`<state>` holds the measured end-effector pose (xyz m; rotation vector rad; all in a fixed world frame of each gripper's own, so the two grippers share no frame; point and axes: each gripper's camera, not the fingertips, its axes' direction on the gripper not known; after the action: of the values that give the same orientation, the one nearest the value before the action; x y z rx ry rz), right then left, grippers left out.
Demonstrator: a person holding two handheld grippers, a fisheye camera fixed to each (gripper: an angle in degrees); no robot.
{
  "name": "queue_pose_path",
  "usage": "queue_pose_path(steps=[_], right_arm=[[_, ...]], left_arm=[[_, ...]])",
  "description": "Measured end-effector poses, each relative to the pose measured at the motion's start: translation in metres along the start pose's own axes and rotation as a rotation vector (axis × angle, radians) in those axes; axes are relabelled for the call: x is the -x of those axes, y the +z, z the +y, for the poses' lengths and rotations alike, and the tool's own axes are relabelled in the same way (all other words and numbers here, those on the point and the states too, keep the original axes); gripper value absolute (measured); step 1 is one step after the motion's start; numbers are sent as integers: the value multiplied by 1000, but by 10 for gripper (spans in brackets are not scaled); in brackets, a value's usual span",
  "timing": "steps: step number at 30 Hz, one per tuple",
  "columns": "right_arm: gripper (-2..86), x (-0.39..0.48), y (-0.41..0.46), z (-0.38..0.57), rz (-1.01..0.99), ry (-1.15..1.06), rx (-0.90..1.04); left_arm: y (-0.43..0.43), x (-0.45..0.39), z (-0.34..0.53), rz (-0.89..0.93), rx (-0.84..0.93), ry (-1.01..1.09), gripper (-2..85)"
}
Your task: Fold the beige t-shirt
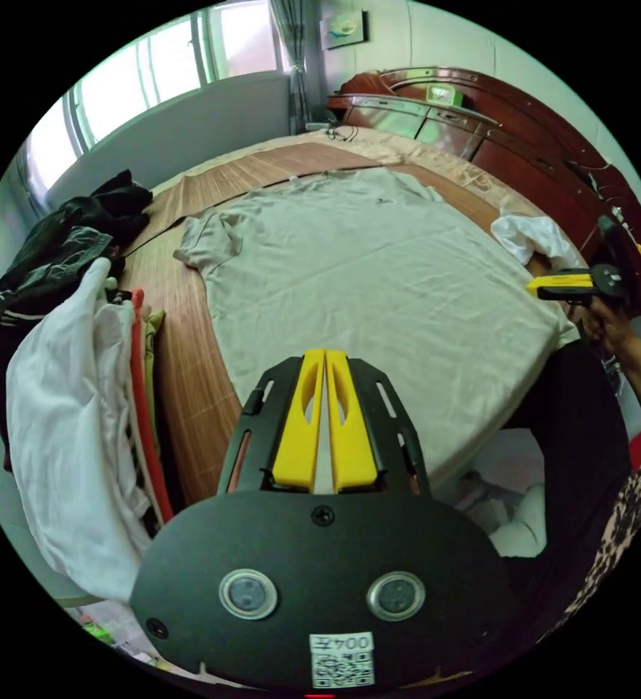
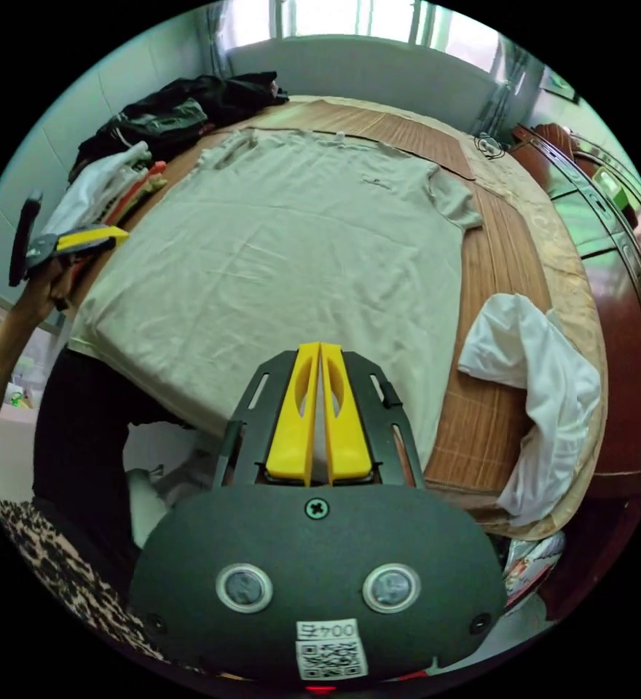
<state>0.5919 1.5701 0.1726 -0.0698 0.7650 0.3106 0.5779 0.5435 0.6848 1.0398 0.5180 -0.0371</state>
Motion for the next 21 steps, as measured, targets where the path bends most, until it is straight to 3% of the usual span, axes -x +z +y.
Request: queue_pose_path(steps=[4, 8, 11, 16, 21], right_arm=[[-7, 12, 20, 1, 64, -7, -1], [-7, 12, 18, 12, 65, -29, -71], [-5, -2, 8, 3, -15, -59, -17], [21, -103, -48, -39, -162, 119, -252], [87, -237, -19, -144, -125, 292, -171]], left_arm=[[41, -12, 12, -16, 101, 67, 2], [43, -18, 33, -55, 4, 77, 2], [47, -17, 38, -48, 10, 75, 2], [52, -16, 47, -61, 3, 77, 3], [56, -13, 53, -74, 4, 81, 4]])
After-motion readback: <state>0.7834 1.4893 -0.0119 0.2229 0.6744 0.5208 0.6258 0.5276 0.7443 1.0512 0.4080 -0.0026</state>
